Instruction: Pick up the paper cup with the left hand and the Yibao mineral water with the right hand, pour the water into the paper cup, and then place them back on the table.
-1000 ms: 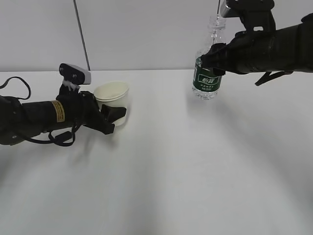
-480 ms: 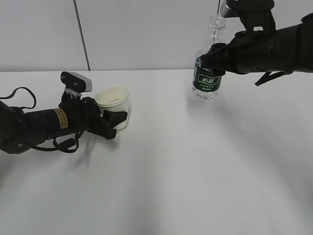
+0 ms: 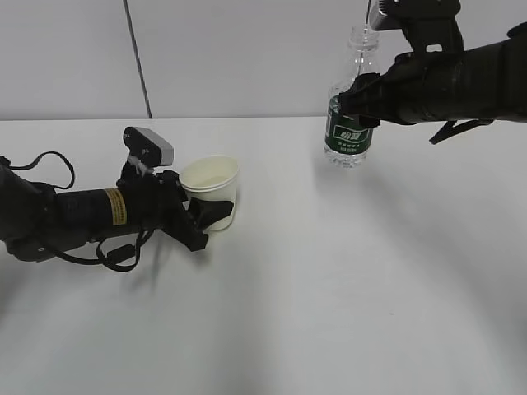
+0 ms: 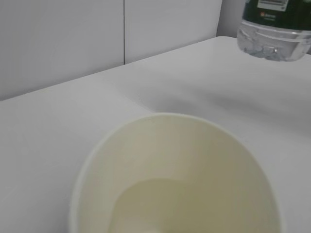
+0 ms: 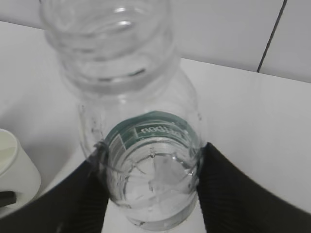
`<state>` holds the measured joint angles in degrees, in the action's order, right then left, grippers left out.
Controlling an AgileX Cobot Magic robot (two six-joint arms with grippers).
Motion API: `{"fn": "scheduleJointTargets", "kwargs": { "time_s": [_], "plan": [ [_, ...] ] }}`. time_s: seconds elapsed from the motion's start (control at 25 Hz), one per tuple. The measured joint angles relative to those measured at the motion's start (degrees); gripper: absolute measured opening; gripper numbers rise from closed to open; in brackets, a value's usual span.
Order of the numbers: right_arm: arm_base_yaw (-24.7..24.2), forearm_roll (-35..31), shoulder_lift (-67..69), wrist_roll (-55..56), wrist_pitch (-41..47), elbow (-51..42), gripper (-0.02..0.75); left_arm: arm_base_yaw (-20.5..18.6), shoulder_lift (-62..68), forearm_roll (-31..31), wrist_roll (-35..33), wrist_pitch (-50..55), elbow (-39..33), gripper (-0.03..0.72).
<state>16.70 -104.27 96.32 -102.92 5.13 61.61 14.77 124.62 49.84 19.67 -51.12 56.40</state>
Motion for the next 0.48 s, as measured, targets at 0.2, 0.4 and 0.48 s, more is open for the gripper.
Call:
{"fn": "scheduleJointTargets", "kwargs": {
  "time_s": [0.2, 0.4, 0.48],
  "plan": [
    [0.0, 0.0, 0.0, 0.0, 0.0, 0.0, 0.424, 1.1, 0.0, 0.2, 0.0, -0.1, 0.0, 0.366],
    [0.0, 0.0, 0.0, 0.0, 0.0, 0.0, 0.424, 1.2, 0.3, 0.1, 0.0, -0.1, 0.0, 0.366],
    [0.0, 0.0, 0.0, -0.1, 0.0, 0.0, 0.424, 1.2, 1.0, -0.2, 0.0, -0.1, 0.0, 0.366]
  ]
}}
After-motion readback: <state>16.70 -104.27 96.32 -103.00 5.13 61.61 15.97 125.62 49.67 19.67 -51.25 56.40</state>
